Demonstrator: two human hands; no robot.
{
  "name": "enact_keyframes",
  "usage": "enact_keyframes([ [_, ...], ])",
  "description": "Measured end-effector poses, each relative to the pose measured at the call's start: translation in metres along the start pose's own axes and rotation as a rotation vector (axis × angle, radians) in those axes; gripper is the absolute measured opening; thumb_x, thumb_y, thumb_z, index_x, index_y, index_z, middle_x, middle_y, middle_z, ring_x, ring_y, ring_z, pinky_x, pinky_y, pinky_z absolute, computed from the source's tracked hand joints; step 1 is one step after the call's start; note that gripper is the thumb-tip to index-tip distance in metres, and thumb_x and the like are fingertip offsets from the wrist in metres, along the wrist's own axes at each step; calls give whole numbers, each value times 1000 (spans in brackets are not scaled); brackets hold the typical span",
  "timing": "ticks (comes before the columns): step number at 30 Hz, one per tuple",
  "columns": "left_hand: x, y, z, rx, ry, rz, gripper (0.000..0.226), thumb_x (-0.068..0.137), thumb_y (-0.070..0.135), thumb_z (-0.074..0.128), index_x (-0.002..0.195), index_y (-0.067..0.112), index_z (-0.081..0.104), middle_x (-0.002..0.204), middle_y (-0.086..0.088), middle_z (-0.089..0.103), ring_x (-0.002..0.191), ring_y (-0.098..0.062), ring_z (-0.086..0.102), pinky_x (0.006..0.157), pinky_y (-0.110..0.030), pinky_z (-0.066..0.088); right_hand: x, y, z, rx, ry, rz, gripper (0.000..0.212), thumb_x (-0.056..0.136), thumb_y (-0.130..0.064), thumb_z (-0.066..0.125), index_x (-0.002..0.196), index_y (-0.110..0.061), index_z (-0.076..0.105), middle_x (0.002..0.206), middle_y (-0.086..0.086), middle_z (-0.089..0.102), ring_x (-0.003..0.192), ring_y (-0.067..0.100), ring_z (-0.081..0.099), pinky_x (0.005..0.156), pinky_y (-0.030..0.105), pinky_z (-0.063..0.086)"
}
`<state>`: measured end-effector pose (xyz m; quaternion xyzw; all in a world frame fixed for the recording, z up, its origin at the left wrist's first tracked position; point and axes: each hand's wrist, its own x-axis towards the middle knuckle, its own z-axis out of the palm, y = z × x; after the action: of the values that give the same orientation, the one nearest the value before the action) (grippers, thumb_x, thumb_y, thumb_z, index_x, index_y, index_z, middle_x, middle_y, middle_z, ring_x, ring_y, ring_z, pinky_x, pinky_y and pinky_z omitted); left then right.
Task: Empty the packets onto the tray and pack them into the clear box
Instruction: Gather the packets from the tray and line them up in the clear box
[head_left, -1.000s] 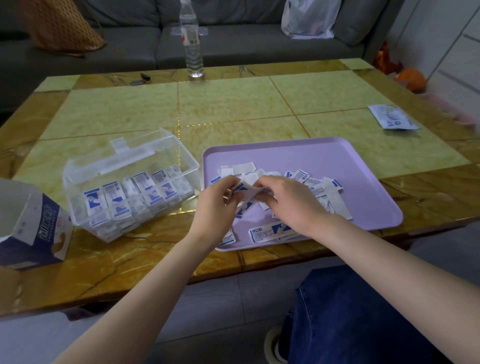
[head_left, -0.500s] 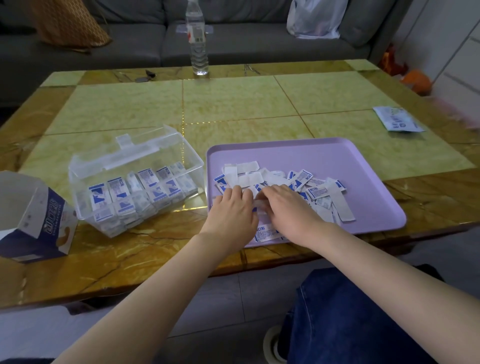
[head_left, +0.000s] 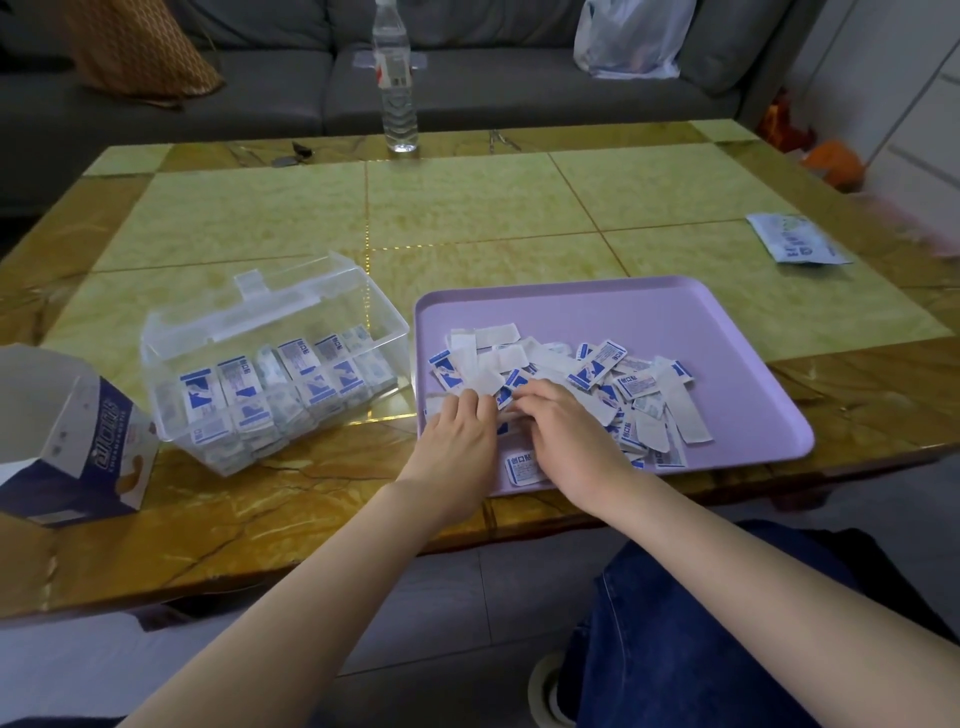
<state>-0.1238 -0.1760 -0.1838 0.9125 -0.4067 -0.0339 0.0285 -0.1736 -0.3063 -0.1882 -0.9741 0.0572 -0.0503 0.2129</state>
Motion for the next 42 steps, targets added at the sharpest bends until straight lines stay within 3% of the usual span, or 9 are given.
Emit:
enact_keyframes([
  [5,2,-4,-15,-40,48,-27,24,88,1,42,108,13,35,109,-5,47,94,-22,42,71,-25,25,4,-4,-16,-29,54,-36,24,94,-4,46,112,-9,62,109,1,56,107,16,48,85,24,40],
  [10,-1,-16,-46,-86,146,-78,18,92,1,39,103,15,33,87,-2,49,67,-23,39,55,-30,23,6,-23,-38,-36,96,-92,16,98,-16,43,104,-12,58,98,0,59,88,22,56,68,34,44],
  [18,-20,-66,-81,-307,338,-147,6,100,20,38,101,18,43,94,0,63,79,-26,58,60,-40,44,20,-79,-50,50,125,-199,17,98,-21,43,111,-15,52,90,2,64,75,25,57,62,39,45],
  [23,-35,-94,-92,-276,389,-155,6,98,21,43,97,19,48,90,2,64,79,-25,56,58,-37,41,43,-109,-46,-22,203,-303,19,97,-26,48,104,-14,61,96,-2,59,84,16,49,64,27,33],
  [28,-43,-113,-104,-294,480,-128,11,96,17,45,99,10,54,85,-7,62,81,-30,54,66,-39,39,67,-139,-48,-228,304,-441,5,77,-11,72,78,-9,68,73,6,61,75,28,54,62,32,46],
  [30,-43,-120,-105,-247,501,-148,13,97,18,44,102,11,54,87,-5,60,85,-29,51,66,-32,30,71,-152,-49,-330,331,-475,10,69,-8,77,72,-9,68,67,5,60,71,28,56,57,26,39],
  [34,-48,-133,-101,-248,586,-230,20,96,19,47,115,12,46,110,-4,55,99,-26,49,83,-32,33,84,-165,-51,-286,143,-369,19,95,-21,49,96,-12,66,85,2,54,89,23,55,61,30,35],
  [38,-62,-141,-91,-233,537,-265,29,95,24,46,122,14,42,116,-1,52,106,-22,46,89,-30,26,116,-158,-45,14,50,-134,27,93,-15,49,73,-3,62,67,9,58,63,24,51,57,33,42],
  [42,-75,-146,-75,-132,302,-230,26,96,38,39,118,24,43,113,7,50,108,-15,42,91,-26,23,144,-157,-23,6,-42,-19,35,84,-5,48,52,-10,33,53,7,33,55,22,30,51,28,25],
])
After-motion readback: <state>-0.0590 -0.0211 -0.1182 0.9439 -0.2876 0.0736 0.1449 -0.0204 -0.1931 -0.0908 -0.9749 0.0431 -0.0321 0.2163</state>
